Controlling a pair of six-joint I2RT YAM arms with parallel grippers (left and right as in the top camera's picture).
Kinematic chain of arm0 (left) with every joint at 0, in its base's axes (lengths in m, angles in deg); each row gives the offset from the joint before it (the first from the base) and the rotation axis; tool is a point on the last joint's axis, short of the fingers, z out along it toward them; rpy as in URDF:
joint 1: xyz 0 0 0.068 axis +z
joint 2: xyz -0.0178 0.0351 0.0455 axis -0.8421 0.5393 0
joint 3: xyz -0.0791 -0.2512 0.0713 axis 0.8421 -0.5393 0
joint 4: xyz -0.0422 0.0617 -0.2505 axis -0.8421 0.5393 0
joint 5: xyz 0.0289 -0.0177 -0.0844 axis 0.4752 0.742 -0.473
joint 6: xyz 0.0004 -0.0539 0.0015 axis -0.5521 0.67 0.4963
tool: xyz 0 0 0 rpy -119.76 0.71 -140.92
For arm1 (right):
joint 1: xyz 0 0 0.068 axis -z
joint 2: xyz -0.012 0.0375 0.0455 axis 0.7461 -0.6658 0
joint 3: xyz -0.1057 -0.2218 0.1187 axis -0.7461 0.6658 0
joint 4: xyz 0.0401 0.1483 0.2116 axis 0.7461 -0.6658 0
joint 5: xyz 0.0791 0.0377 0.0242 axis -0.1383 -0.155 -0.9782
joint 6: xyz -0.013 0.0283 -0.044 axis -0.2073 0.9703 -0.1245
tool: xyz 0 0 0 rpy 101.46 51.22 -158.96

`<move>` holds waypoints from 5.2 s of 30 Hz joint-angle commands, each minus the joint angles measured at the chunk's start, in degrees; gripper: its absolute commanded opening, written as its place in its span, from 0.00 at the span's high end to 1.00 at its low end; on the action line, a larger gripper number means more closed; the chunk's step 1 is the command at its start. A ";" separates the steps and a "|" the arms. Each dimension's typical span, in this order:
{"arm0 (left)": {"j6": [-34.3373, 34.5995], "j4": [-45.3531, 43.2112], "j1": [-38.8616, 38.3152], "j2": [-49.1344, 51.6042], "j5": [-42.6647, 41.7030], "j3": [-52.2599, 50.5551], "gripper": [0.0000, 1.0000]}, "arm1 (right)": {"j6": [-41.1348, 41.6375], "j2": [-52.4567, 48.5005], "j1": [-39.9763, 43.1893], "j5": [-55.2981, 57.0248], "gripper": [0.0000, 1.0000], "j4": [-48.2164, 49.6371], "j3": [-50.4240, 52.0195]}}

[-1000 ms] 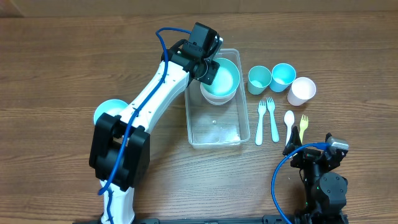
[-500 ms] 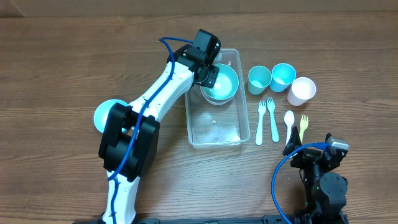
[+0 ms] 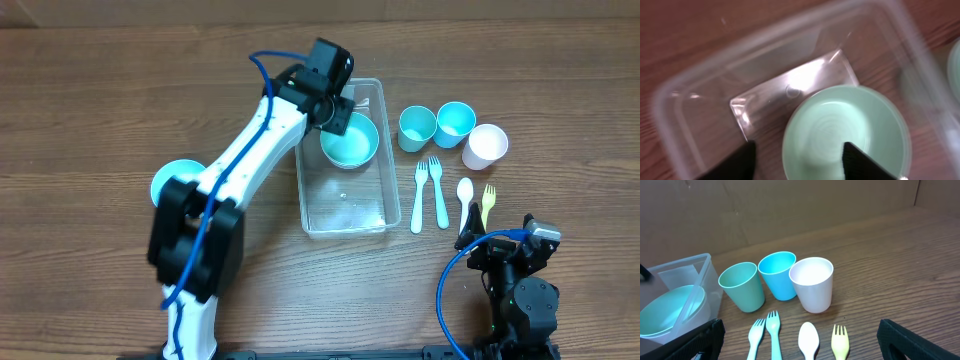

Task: Pack container
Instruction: 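Carry the teal bowl over the container and stack it in the white bowl, then move the left gripper to the light blue bowl and grasp its rim, then carry the light blue bowl over the container and stack it on top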

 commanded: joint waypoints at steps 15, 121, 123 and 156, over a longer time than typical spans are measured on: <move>0.76 3.69 -4.02 9.57 2.54 2.03 0.96 | -0.04 0.46 0.26 -0.24 0.00 0.33 0.20; 4.42 13.77 1.16 9.46 2.91 11.34 0.96 | -0.07 0.46 0.26 -0.24 0.00 0.35 0.20; 5.05 14.05 1.18 10.25 2.16 11.34 0.96 | -0.04 0.46 0.26 -0.24 0.00 0.35 0.20; 5.68 15.37 0.83 10.14 0.13 14.78 0.96 | -0.04 0.46 0.26 -0.24 0.00 0.35 0.20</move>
